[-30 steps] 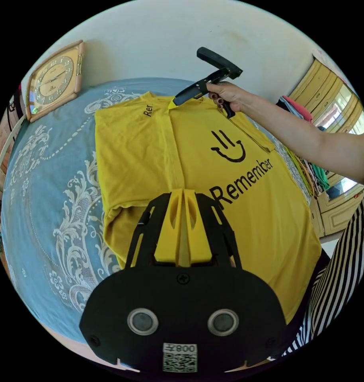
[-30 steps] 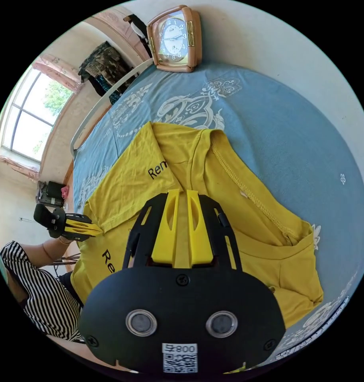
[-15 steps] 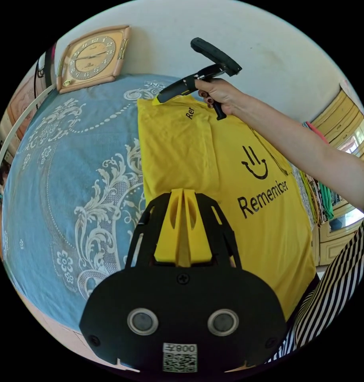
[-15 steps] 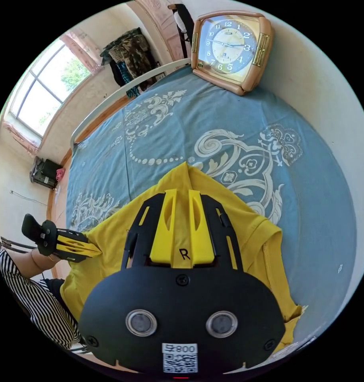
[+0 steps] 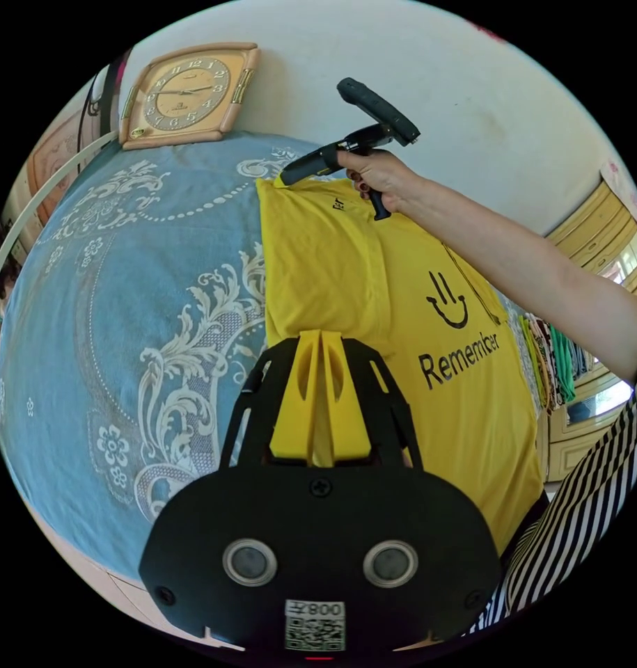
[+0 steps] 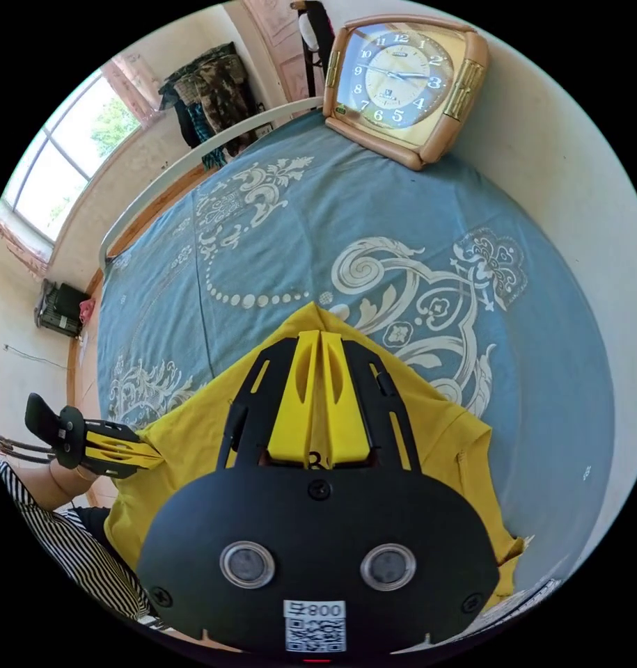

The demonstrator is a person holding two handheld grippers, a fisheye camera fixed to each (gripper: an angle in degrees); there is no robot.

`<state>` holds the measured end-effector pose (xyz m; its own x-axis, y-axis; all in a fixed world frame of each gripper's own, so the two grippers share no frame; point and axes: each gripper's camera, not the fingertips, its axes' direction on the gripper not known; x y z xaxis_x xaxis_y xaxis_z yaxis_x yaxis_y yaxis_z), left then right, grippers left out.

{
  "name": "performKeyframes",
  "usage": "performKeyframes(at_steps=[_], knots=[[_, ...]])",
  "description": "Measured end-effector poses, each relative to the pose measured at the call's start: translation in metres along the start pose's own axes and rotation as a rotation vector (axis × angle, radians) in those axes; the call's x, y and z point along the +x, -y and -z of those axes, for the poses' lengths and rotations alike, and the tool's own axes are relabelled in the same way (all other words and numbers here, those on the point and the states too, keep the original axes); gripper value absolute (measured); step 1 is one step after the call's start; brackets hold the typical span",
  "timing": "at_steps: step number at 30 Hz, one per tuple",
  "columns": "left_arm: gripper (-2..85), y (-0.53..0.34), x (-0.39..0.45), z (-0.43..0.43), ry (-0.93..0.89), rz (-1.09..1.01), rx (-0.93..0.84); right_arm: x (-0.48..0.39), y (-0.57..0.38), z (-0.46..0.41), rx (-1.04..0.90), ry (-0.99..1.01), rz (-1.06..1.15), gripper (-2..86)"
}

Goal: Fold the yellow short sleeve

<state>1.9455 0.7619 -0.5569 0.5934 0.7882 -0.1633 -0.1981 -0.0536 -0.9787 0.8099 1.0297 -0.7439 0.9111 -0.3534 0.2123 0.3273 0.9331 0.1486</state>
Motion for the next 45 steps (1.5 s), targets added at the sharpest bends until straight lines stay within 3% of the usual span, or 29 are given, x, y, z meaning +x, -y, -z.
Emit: performKeyframes(at_steps=[6,9,11,15,20,26,32,37,45], knots=[[0.3,-0.014,-0.006,0.033,-0.023,0.004,0.059,0.012,-0.065,0.067,0.138,-0.024,-0.102,0.1],[0.3,-0.017,-0.012,0.039,0.007,0.012,0.049,0.002,-0.119,0.1,0.218,0.064,-0.079,0.2],[0.3,-0.018,-0.017,0.037,0.041,0.017,0.018,-0.01,-0.147,0.103,0.21,0.082,-0.045,0.2],[0.3,-0.026,-0.028,0.049,0.014,0.049,-0.009,-0.002,-0.173,0.08,0.008,0.071,-0.105,0.2],[0.3,-0.045,-0.033,0.09,-0.005,0.038,0.022,0.011,-0.22,0.14,0.15,0.134,-0.191,0.2],[0.3,-0.1,-0.059,0.141,-0.186,0.146,0.027,0.01,-0.379,0.218,0.171,0.173,-0.337,0.2],[0.3,-0.16,-0.074,0.189,-0.316,0.253,-0.035,-0.024,-0.592,0.28,0.08,0.148,-0.648,0.1],[0.6,-0.195,-0.075,0.222,-0.421,0.31,-0.062,-0.073,-0.744,0.321,0.139,0.227,-0.937,0.2],[2.5,-0.234,-0.068,0.282,-0.437,0.286,-0.121,-0.103,-0.837,0.339,0.166,0.374,-1.029,0.6]])
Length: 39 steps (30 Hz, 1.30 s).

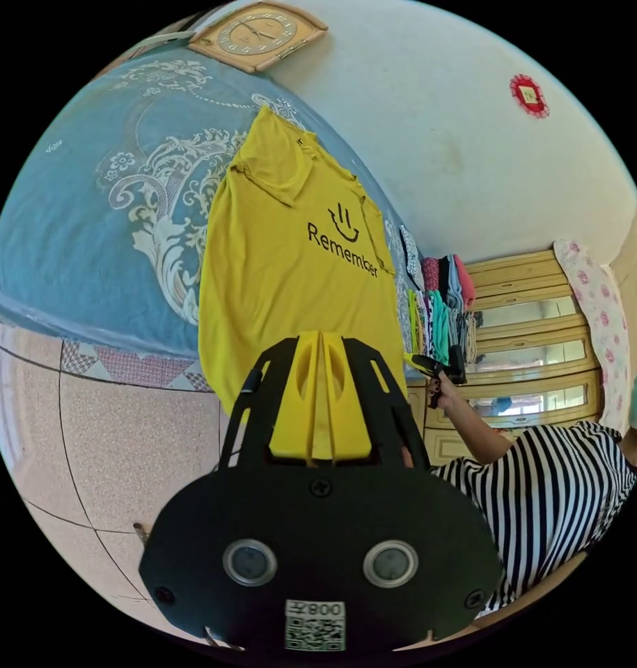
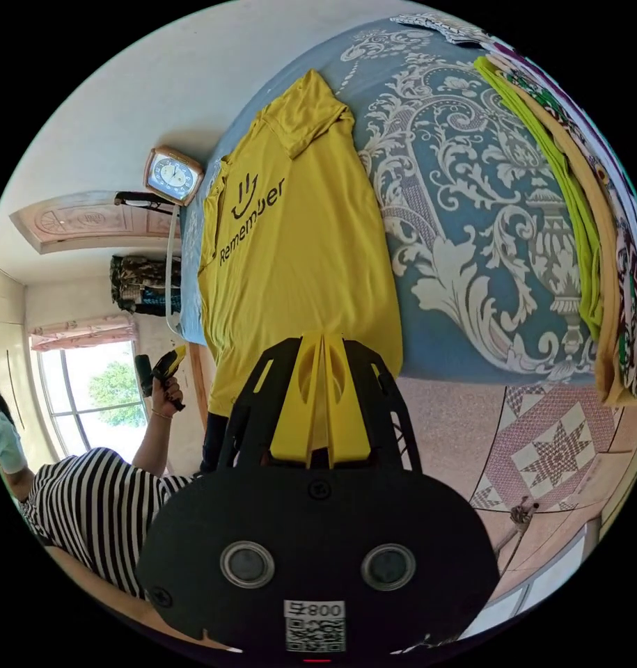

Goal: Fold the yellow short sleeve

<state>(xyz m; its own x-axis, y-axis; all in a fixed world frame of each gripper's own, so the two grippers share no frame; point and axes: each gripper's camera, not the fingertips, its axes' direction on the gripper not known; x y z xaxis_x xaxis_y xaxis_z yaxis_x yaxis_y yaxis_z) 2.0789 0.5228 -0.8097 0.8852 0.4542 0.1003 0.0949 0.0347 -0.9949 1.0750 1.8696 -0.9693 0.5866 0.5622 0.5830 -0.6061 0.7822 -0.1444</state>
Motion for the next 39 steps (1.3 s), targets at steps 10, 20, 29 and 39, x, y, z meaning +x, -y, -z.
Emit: performKeyframes(at_steps=[10,20,29,39], knots=[[11.3,-0.075,-0.08,0.046,-0.06,0.266,-0.058,0.099,-0.068,0.065,0.052,0.164,-0.143,5.7],[13.6,-0.117,-0.141,0.088,-0.277,0.493,0.103,0.194,-0.108,0.103,0.082,0.271,-0.219,9.0],[13.9,-0.13,-0.156,0.128,-0.387,0.505,0.218,0.266,-0.116,0.111,0.182,0.543,-0.23,10.3],[3.9,-0.166,-0.148,0.142,-0.67,0.451,0.33,0.311,-0.137,0.119,0.264,0.895,-0.188,2.5]])
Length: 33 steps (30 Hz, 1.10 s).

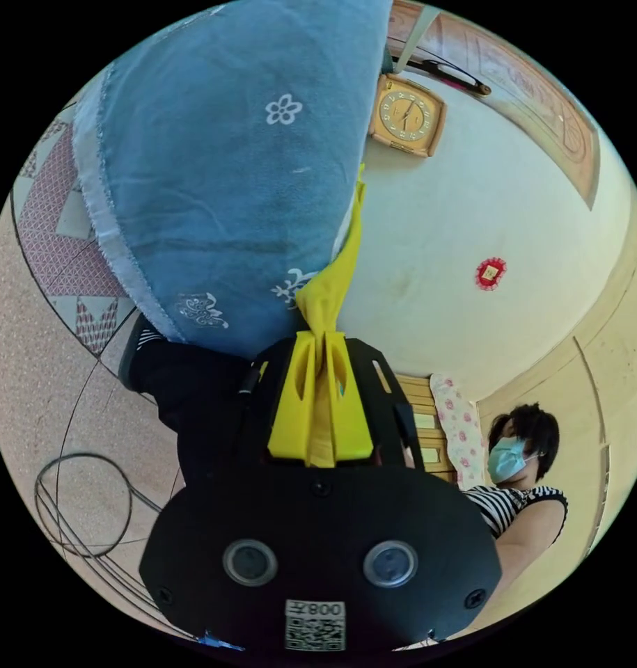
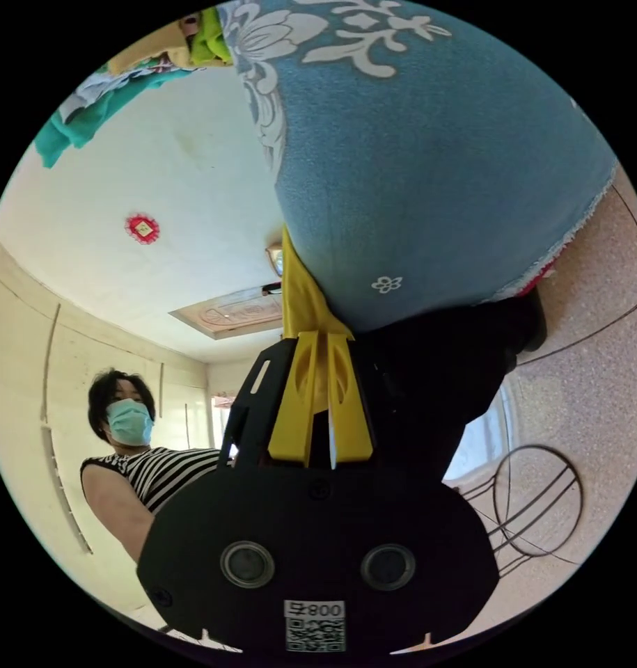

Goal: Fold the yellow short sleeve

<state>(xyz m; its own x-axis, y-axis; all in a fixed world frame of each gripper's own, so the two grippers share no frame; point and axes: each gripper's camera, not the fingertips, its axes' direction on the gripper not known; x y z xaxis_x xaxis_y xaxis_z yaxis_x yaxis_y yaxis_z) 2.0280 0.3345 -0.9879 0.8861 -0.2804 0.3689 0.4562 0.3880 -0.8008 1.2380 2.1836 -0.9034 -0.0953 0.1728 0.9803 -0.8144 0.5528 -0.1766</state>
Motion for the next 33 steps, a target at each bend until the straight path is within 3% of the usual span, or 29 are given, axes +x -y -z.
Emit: performKeyframes(at_steps=[11,21,29,33], knots=[[2.1,-0.033,0.046,0.056,-0.042,-0.062,0.021,-0.021,-0.019,0.069,0.114,0.075,0.063,0.9],[8.6,-0.063,0.058,0.065,0.037,-0.045,0.011,0.003,-0.014,0.079,0.045,-0.183,-0.009,11.3],[13.2,-0.076,0.048,0.035,0.062,0.006,-0.034,0.037,-0.014,0.078,0.059,-0.104,-0.002,12.9],[11.5,-0.089,0.036,0.012,0.024,0.042,-0.04,0.055,-0.024,0.073,0.074,0.01,0.004,12.4]])
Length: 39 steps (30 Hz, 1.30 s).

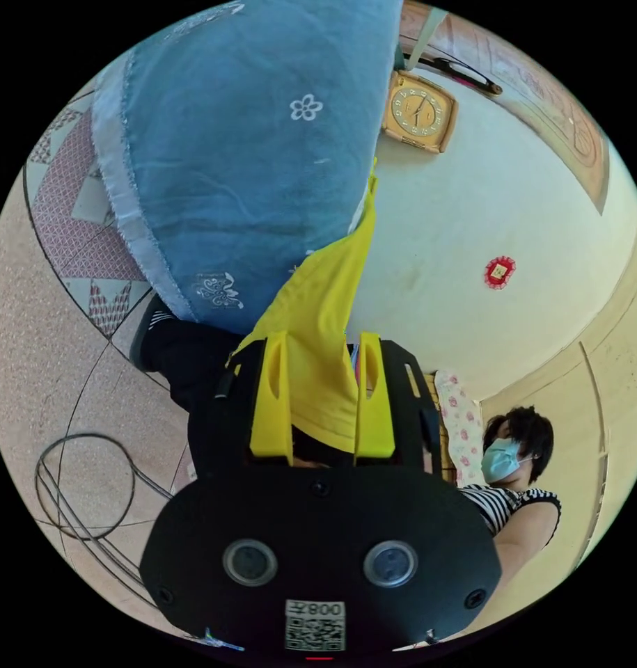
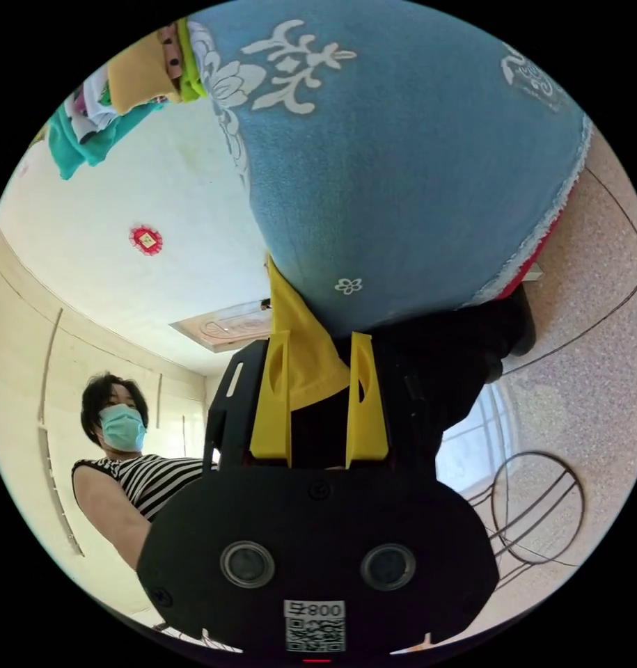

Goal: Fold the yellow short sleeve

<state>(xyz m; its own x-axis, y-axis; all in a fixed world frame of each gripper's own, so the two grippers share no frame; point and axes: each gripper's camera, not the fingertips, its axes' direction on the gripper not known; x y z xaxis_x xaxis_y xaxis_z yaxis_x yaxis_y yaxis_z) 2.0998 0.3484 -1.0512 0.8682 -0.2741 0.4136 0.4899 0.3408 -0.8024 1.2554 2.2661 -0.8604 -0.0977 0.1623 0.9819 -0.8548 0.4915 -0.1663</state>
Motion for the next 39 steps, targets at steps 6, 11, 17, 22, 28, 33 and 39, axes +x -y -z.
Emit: performKeyframes(at_steps=[6,11,17,22,28,33,39], knots=[[3.3,-0.025,0.004,-0.021,-0.113,-0.053,0.015,0.01,-0.018,-0.016,-0.074,0.134,0.028,3.8],[2.0,-0.043,0.022,-0.024,-0.119,-0.095,0.017,0.001,-0.036,-0.009,-0.043,0.16,0.068,1.2],[1.5,-0.061,0.049,-0.036,-0.126,-0.152,-0.015,-0.026,-0.065,0.008,-0.003,0.142,0.139,0.5],[1.2,-0.07,0.074,-0.051,-0.095,-0.204,-0.051,-0.058,-0.089,0.009,-0.004,0.114,0.231,0.3],[1.1,-0.081,0.11,-0.072,-0.016,-0.265,-0.082,-0.092,-0.109,-0.005,-0.008,0.124,0.332,0.3],[1.0,-0.094,0.148,-0.087,0.01,-0.365,-0.102,-0.119,-0.127,-0.011,-0.017,0.119,0.404,0.2],[0.9,-0.113,0.17,-0.093,-0.037,-0.436,-0.101,-0.141,-0.16,-0.012,-0.033,0.127,0.476,0.2]])
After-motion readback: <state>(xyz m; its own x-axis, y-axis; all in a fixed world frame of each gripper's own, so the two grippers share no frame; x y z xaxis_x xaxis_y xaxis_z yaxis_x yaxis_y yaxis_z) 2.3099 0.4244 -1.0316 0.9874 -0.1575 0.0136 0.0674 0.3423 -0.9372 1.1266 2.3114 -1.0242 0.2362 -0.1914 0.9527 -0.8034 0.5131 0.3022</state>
